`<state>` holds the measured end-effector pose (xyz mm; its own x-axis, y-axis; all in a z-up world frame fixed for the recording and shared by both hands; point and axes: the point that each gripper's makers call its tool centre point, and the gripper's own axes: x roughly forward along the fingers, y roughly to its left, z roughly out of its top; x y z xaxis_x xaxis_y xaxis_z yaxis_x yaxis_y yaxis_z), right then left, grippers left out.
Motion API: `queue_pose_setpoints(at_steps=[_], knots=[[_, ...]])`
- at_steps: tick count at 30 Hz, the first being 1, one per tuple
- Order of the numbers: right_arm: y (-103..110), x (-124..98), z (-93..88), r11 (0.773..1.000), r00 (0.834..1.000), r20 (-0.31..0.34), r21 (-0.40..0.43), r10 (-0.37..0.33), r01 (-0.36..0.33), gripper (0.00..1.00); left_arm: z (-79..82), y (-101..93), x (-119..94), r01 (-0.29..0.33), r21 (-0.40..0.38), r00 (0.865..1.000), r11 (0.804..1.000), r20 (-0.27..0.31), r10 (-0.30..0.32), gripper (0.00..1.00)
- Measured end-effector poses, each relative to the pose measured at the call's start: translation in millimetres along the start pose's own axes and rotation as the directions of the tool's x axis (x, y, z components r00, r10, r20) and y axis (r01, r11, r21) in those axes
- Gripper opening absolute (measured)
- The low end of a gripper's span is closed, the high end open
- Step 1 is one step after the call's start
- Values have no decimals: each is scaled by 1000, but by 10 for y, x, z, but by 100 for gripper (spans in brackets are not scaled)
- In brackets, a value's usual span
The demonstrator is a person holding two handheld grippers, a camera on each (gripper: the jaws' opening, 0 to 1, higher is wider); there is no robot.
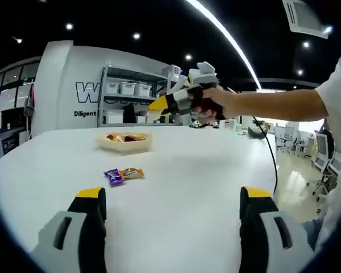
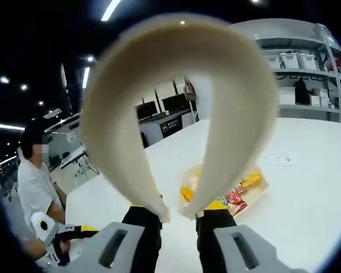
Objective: Place the target food into the container with the food tongs after gripping and lifting it, then release it inside without dropping or visibly crushing the food.
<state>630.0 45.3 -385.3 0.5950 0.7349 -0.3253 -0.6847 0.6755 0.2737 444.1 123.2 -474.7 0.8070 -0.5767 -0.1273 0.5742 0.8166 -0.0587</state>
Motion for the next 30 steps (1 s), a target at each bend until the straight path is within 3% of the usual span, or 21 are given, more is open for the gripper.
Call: queue_pose_setpoints(at_steps=[8, 14, 16, 24, 30], knots=[[376, 43, -254, 995, 994, -71, -33, 87, -89, 17, 48, 18, -15, -20, 39, 999, 999, 34, 19, 99], [567, 167, -573, 975, 981, -180, -193, 78, -113, 16, 71, 5, -20, -12, 52, 999, 999, 50, 10, 99], [670, 209, -611, 975, 976, -188, -171, 107, -140, 16, 51, 5, -20, -7, 38, 999, 999, 37, 5, 99], [986, 302, -870, 958, 959, -242, -208, 144, -197, 17, 9, -11, -13, 7, 35, 1000, 999, 14, -8, 96], [1027, 442, -1034, 944, 949, -280, -249, 145, -217, 19, -1, -17, -14, 13, 31, 1000, 999, 9, -13, 94]])
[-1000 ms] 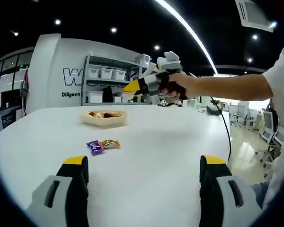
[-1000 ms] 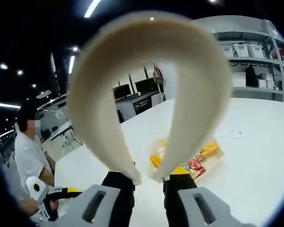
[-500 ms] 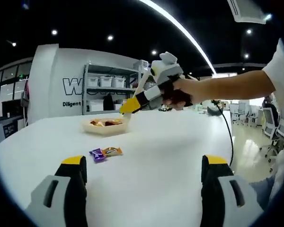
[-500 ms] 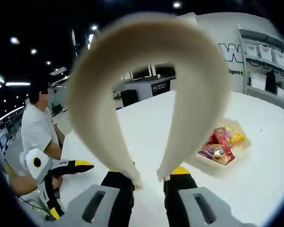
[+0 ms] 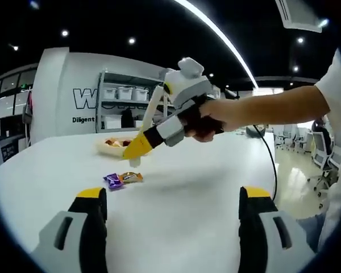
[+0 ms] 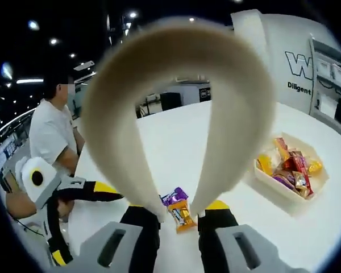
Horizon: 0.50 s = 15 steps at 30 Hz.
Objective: Place the target food into the container with the food tongs after gripping and lifting it, then release it inside without dropping or visibly crushing the food.
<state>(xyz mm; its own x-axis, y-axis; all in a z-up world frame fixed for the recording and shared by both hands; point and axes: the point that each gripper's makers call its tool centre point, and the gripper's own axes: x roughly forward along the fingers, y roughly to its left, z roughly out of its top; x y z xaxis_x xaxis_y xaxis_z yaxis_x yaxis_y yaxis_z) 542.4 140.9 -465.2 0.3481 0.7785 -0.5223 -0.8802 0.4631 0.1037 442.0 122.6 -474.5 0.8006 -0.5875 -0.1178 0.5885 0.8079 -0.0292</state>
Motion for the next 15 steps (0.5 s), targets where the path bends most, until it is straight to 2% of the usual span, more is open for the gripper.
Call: queue_pose_setpoints(at_steps=[15], knots=[[-113, 193, -118, 1000, 999, -40, 13, -10, 10, 19, -8, -2, -6, 4, -5, 1000, 1000, -4, -5, 92]])
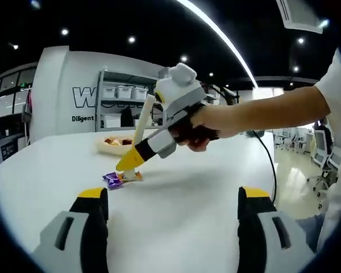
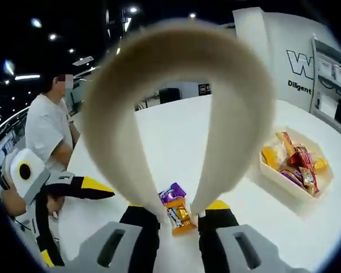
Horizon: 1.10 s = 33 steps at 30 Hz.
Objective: Place the target food into the container with the food tongs after gripping and lifting it, then release it inside without dropping or visibly crushing the food.
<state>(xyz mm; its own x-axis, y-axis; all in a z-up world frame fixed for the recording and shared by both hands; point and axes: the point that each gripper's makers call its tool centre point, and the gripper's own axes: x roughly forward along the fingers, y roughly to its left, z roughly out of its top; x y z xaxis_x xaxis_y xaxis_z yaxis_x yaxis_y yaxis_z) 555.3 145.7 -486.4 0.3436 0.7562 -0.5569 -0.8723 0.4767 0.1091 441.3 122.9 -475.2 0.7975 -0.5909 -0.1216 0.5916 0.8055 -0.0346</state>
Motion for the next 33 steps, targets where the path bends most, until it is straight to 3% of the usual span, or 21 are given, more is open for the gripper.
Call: queue_pose_setpoints(at_steps=[8, 11, 13, 15, 17, 18, 20, 26, 29, 33], knots=[[-35, 23, -39, 999, 999, -10, -20, -45, 45, 13, -4, 3, -1, 1, -8, 1000, 1000, -4, -2, 92], [-61, 6, -33, 996, 997, -10, 56, -70, 71, 11, -2, 8, 0, -1, -8, 1000, 1000, -4, 1, 91], [-47, -31, 72, 994, 998, 54, 105, -35, 29, 12, -10, 7, 1, -1, -5, 1000, 1000, -8, 1, 91], [-97, -175, 138, 990, 996, 79, 132, -52, 41, 12, -12, 5, 4, -1, -6, 1000, 1000, -10, 1, 91], [-247, -258, 224, 990, 989, 106, 103, -107, 96, 12, -15, 4, 6, 1, -6, 1000, 1000, -14, -1, 91], [-366, -320, 222, 988, 986, 91, 79, -143, 136, 12, -16, 5, 6, 0, -11, 1000, 1000, -15, 0, 90], [-483, -415, 284, 983, 982, 117, 127, -148, 133, 12, -5, 0, 3, 1, -8, 1000, 1000, -9, -1, 90], [-946, -625, 376, 967, 964, 128, 135, -234, 217, 13, 1, 7, 10, -7, -7, 1000, 1000, -6, 7, 90], [-1187, -746, 436, 943, 933, 156, 126, -325, 307, 13, -11, -1, 10, -6, -3, 1000, 1000, -12, 6, 89], [-1371, -804, 422, 930, 919, 161, 136, -360, 341, 13, 0, 6, 9, -10, -7, 1000, 1000, -4, 10, 89]])
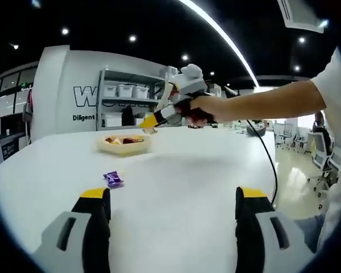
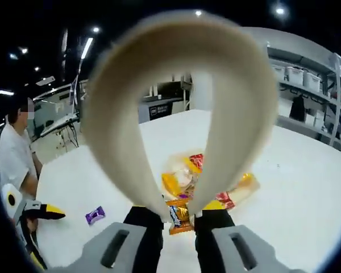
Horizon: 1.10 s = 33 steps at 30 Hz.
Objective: Place the target food into the container with the food tongs after gripping and lifting it, then release it inside without dropping or visibly crushing the food.
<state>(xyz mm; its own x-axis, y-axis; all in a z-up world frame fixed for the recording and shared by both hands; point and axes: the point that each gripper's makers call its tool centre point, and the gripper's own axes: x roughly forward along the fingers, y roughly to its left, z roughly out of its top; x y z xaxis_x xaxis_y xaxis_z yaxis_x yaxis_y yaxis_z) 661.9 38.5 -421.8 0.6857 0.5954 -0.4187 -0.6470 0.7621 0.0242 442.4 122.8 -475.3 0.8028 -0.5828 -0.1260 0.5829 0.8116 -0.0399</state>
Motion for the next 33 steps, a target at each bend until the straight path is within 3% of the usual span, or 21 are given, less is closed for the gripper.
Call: queue_pose_setpoints(at_steps=[7, 14, 26, 33], knots=[[-172, 90, -17, 999, 1000, -1, 31, -27, 27, 13, -10, -16, 5, 5, -4, 1000, 1000, -5, -5, 90], [-313, 330, -44, 994, 999, -17, 100, -39, 41, 13, -5, -3, 7, 4, -17, 1000, 1000, -3, -4, 89], [-463, 625, -203, 995, 996, -74, 81, -53, 59, 14, -24, -21, 16, 15, -12, 1000, 1000, -13, -15, 86], [-468, 613, -166, 995, 997, -56, 76, -58, 63, 17, -35, -28, 14, 23, -20, 1000, 1000, -18, -23, 85]])
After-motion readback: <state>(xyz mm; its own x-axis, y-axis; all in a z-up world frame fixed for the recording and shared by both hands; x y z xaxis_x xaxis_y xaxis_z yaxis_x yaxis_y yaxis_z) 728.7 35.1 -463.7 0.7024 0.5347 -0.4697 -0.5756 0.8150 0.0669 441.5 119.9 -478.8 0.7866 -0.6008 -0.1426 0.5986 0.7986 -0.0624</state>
